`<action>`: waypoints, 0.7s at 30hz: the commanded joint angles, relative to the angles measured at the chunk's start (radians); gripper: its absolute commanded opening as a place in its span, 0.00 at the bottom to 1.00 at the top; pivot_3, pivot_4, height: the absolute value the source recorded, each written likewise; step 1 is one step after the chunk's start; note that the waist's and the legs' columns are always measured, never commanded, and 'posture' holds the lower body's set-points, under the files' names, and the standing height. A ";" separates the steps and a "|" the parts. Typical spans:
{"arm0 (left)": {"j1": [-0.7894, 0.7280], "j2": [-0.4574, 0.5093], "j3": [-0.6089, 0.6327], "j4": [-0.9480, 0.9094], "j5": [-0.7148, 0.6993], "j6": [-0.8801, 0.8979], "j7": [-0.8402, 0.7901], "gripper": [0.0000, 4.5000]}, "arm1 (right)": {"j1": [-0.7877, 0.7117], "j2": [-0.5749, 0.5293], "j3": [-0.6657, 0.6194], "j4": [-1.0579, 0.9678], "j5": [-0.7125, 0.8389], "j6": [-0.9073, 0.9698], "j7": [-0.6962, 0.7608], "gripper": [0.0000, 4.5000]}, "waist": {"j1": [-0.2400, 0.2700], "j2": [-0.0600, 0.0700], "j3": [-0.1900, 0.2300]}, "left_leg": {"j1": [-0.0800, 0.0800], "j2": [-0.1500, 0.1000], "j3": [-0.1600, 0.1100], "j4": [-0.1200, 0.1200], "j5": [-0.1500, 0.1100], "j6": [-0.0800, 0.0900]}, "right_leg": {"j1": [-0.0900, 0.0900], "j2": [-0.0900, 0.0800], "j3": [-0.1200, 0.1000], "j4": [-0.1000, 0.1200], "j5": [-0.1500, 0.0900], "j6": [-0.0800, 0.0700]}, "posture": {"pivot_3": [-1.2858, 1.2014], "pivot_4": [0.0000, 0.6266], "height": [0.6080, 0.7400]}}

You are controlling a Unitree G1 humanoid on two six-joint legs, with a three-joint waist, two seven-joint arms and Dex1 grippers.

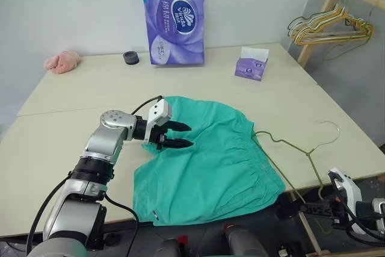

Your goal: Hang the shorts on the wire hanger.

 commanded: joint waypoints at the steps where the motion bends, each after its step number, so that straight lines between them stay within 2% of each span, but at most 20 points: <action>1: -0.016 -0.001 0.000 -0.027 -0.004 -0.010 0.008 0.63 | -0.042 -0.006 0.043 0.008 0.038 0.007 -0.002 0.00 | 0.000 0.000 0.002 | 0.000 0.000 0.000 0.000 0.000 0.000 | 0.000 0.000 0.000 0.000 0.000 0.000 | 0.43 0.15 1.00; 5: -0.016 -0.002 0.002 -0.027 -0.003 -0.009 0.013 0.63 | -0.085 0.009 0.088 0.026 0.046 0.007 -0.011 0.00 | 0.001 0.000 0.004 | 0.000 0.000 0.000 0.000 0.000 0.000 | 0.000 0.000 0.000 0.000 0.000 0.000 | 0.43 0.15 1.00; 14: -0.050 -0.004 0.042 0.022 -0.015 -0.003 0.066 0.63 | -0.315 0.117 0.159 0.148 0.037 0.007 -0.087 0.00 | -0.001 -0.001 0.007 | -0.002 0.001 0.000 0.000 0.000 0.000 | -0.002 0.000 0.000 0.000 0.000 0.000 | 0.43 0.14 1.00; 21: -0.090 -0.006 0.071 0.077 -0.019 -0.012 0.097 0.63 | -0.400 0.175 0.203 0.191 0.042 0.007 -0.127 0.00 | -0.001 0.000 0.007 | -0.003 0.001 0.000 0.000 0.000 0.000 | -0.002 0.000 0.000 0.000 0.000 0.000 | 0.43 0.14 1.00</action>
